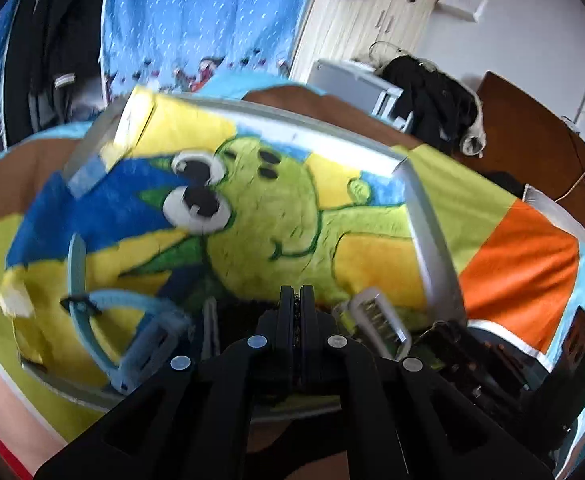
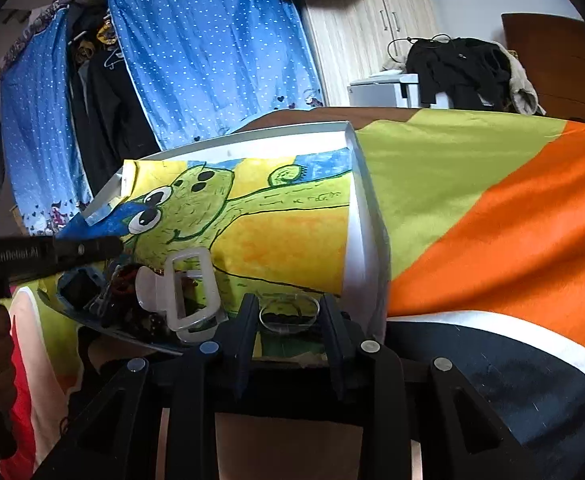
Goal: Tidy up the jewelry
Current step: 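Lower the gold chain into the tray with the left tool while the right tool drops the ring there, then move both open tools back to the cord bracelet and silver hoops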
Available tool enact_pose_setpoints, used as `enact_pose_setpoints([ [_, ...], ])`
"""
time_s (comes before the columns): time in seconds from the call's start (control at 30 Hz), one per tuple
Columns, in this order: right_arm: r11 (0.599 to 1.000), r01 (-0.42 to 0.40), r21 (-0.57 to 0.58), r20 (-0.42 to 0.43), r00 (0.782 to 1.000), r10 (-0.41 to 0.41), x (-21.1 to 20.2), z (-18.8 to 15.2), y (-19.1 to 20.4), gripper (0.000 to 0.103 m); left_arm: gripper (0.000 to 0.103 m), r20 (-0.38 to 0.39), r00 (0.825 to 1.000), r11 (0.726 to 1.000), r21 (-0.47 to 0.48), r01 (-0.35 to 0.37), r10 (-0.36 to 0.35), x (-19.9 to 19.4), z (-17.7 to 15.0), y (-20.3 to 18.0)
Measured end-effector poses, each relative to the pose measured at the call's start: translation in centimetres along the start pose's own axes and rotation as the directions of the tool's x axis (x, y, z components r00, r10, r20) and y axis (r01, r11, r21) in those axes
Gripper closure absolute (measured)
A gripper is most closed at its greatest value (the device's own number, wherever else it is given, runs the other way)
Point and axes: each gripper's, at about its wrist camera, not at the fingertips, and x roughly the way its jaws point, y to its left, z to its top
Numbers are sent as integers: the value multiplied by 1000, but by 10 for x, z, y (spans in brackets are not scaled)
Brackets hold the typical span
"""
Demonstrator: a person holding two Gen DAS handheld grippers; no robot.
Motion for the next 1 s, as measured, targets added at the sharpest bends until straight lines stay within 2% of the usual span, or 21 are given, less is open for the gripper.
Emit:
enact_pose_setpoints([
  [0.1,1000,6,6,-4,1000,-6,-4,-1,-1,66,101,-30,999,1000,-20,-17,16,0,-3,3],
  [0.13,1000,6,8,-4,1000,-6,-5,-1,-1,60,98,-45,999,1000,-17,-15,14,-2,-5,2],
  [0.2,1000,12,14,0,1000,-12,-11,-1,0,56,78,-50,998,999,-20,-29,28,-8,-8,1],
  [0.23,1000,11,20,3,1000,-12,-15,0,0,55,54,-37,999,999,-30,-30,29,-15,-9,2],
  [0.27,1000,10,25,7,1000,-10,-18,1,1,51,39,-13,1000,999,-47,-24,24,-24,-11,2],
  [0.4,1000,17,25,50,999,-18,-44,7,7,39,30,62,998,997,-77,-21,25,-59,-11,-2],
  [0.5,1000,-7,25,99,995,5,-68,13,14,22,28,96,995,997,-69,-30,36,-84,-12,-7],
  [0.53,1000,-20,21,119,993,18,-77,14,17,17,21,118,992,997,-60,-42,48,-97,-14,-10],
  [0.57,999,-36,13,141,989,34,-87,15,21,12,9,143,988,997,-57,-52,59,-108,-15,-12],
  [0.67,998,-58,-30,194,979,63,-117,17,35,7,5,228,970,996,-45,-76,84,-145,-25,-18],
  [0.83,995,-94,-44,252,962,102,-156,13,54,0,4,285,954,995,-13,-95,95,-193,-47,-22],
  [1.0,987,-139,-75,295,943,155,-189,-3,67,0,4,334,937,994,-2,-107,102,-237,-78,-22],
])
